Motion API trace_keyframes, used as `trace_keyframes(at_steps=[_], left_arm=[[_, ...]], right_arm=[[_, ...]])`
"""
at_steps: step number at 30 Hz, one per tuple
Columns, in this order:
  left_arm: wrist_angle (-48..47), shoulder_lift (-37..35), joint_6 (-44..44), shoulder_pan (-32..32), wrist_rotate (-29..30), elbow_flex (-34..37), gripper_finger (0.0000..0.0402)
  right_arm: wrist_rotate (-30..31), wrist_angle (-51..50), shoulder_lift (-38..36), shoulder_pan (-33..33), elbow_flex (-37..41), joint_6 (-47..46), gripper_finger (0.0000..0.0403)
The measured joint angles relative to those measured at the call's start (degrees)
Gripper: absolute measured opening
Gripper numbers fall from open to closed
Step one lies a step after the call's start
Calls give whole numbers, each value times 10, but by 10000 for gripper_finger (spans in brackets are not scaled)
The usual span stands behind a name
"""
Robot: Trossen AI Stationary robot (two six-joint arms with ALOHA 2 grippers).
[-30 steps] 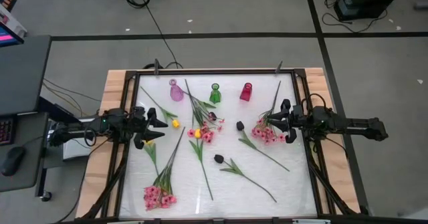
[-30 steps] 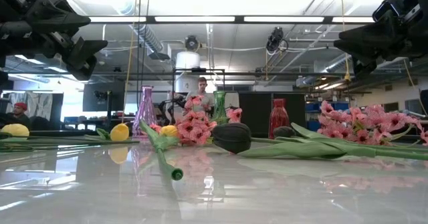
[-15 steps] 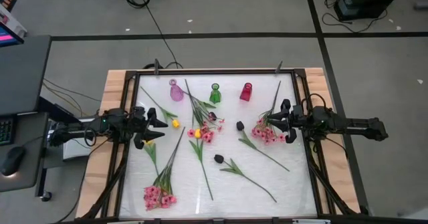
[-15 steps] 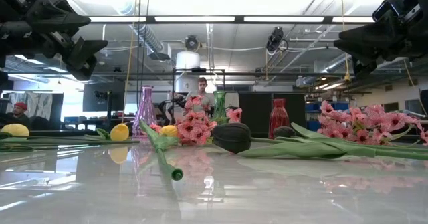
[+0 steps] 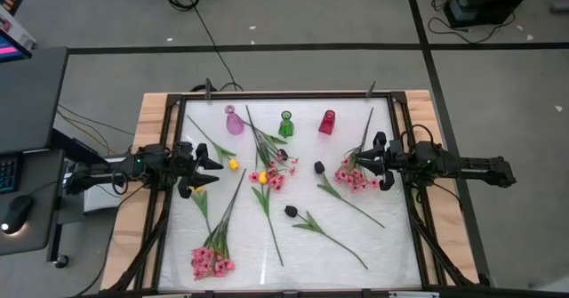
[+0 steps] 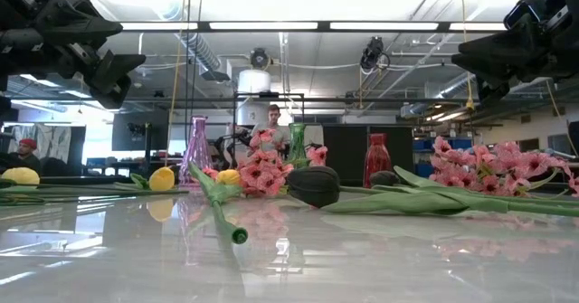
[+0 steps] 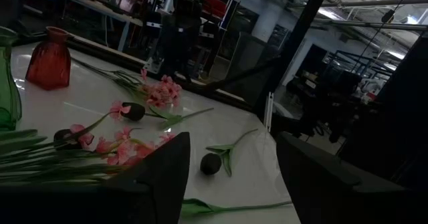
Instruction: Sort flowers into vase by color
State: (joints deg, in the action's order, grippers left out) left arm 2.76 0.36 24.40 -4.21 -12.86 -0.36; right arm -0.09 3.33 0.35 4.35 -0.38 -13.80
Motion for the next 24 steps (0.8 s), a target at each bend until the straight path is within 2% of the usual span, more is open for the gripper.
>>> trace_keyframes(at_steps=[17,21,24], left_arm=[[0,0,1,0,0,0,229],[-1,0,31,0,11,0,229],[-1,0,97,0,13,0,229]], right_arm=[[0,0,0,0,0,0,110],[0,0,0,0,0,0,110],[0,0,0,0,0,0,110]])
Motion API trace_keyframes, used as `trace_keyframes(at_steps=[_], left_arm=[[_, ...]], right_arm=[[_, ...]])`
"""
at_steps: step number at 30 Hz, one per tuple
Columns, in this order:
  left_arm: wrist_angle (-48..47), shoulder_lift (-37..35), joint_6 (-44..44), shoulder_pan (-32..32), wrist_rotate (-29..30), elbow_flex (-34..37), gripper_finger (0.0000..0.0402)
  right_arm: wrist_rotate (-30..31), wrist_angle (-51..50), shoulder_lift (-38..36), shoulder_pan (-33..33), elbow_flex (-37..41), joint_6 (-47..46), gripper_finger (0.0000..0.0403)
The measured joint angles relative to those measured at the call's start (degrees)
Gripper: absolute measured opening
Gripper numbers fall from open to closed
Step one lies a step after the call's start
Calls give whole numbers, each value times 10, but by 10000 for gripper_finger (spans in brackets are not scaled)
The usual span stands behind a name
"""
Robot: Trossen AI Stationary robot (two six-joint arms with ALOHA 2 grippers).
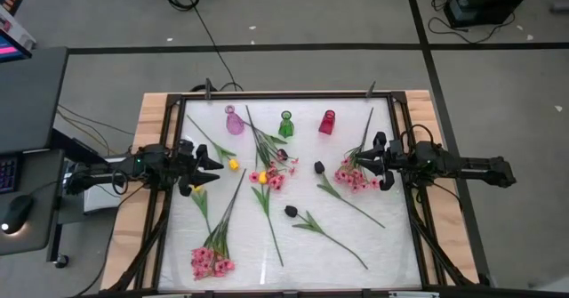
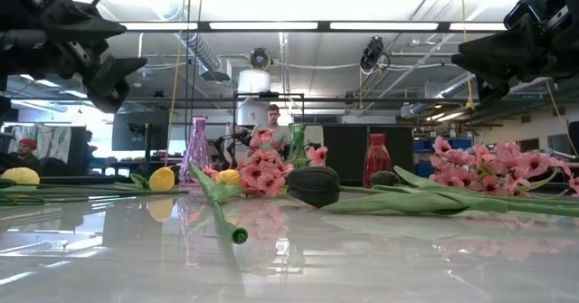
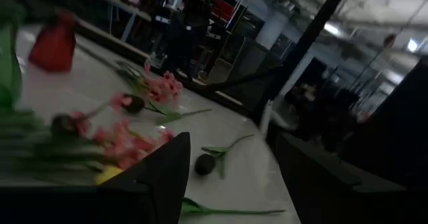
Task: Sort flowers into vase by color
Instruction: Put the left yellow flower into the purple vase
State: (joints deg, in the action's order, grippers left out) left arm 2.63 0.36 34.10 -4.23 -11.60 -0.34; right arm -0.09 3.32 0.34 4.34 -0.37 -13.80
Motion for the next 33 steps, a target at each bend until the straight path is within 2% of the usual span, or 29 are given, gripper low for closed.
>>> trace_keyframes(at_steps=[7,13,18,23,27,33], left_arm=[[0,0,166,0,0,0,229],[0,0,214,-1,2,0,229],[1,0,335,-1,2,0,229],[2,0,420,-1,11,-1,229],[0,0,425,-1,16,-22,229],[-26,6,334,-1,42,-100,229]], right_arm=[[0,0,0,0,0,0,110],[0,0,0,0,0,0,110],[0,0,0,0,0,0,110],[0,0,0,0,0,0,110],[0,0,0,0,0,0,110],[0,0,0,0,0,0,110]])
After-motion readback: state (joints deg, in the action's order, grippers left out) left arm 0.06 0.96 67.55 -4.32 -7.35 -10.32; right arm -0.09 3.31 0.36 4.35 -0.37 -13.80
